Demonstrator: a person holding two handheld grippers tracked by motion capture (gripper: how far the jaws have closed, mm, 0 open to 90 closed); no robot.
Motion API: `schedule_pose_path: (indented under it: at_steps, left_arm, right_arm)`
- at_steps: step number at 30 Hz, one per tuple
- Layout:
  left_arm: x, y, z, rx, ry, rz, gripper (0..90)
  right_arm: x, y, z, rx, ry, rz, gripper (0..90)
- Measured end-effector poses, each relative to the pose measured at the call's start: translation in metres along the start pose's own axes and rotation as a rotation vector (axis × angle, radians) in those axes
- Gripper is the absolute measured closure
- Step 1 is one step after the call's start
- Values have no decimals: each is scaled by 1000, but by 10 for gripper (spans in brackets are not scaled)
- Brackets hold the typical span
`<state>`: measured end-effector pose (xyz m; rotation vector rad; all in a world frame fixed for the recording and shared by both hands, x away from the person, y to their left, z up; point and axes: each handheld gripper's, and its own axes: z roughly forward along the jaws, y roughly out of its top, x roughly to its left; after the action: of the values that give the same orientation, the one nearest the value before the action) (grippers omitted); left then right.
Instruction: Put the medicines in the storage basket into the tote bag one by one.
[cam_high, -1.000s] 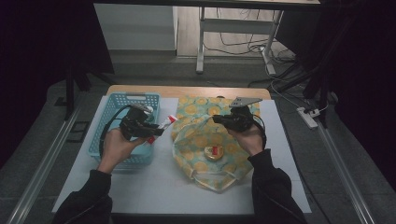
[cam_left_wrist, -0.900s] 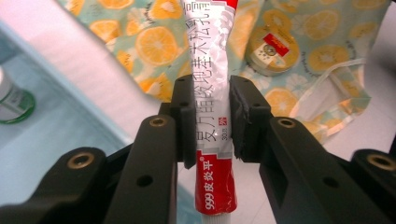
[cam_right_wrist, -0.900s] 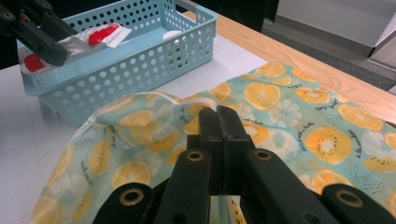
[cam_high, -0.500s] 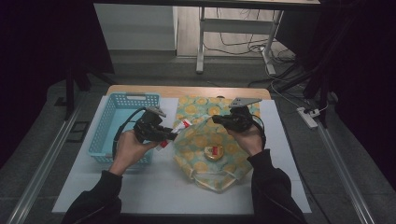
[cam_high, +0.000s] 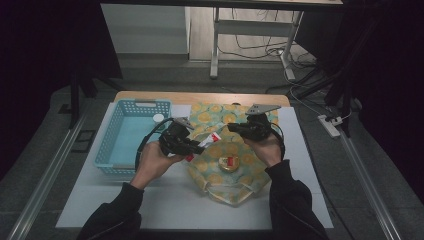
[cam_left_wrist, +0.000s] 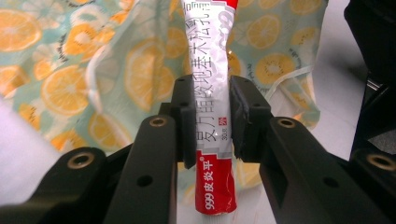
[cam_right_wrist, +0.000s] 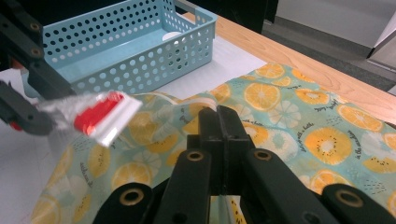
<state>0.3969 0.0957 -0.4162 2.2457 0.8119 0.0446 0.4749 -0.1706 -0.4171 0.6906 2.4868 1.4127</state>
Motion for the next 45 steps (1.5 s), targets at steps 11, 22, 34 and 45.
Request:
schedule_pose_path:
  at_steps: [11, 22, 34, 45]
  left_arm:
    - [-10, 16, 32, 32, -15, 41, 728]
    - [-15, 25, 61, 61, -3, 62, 728]
    - [-7, 27, 87, 82, 40, 53, 727]
    - [7, 23, 104, 105, 97, 17, 727]
  right_arm:
    - [0, 0, -1, -2, 1, -1, 900]
    - [3, 1, 0, 0, 3, -8, 900]
    - [3, 0, 1, 2, 2, -10, 900]
    - [3, -1, 3, 4, -1, -10, 900]
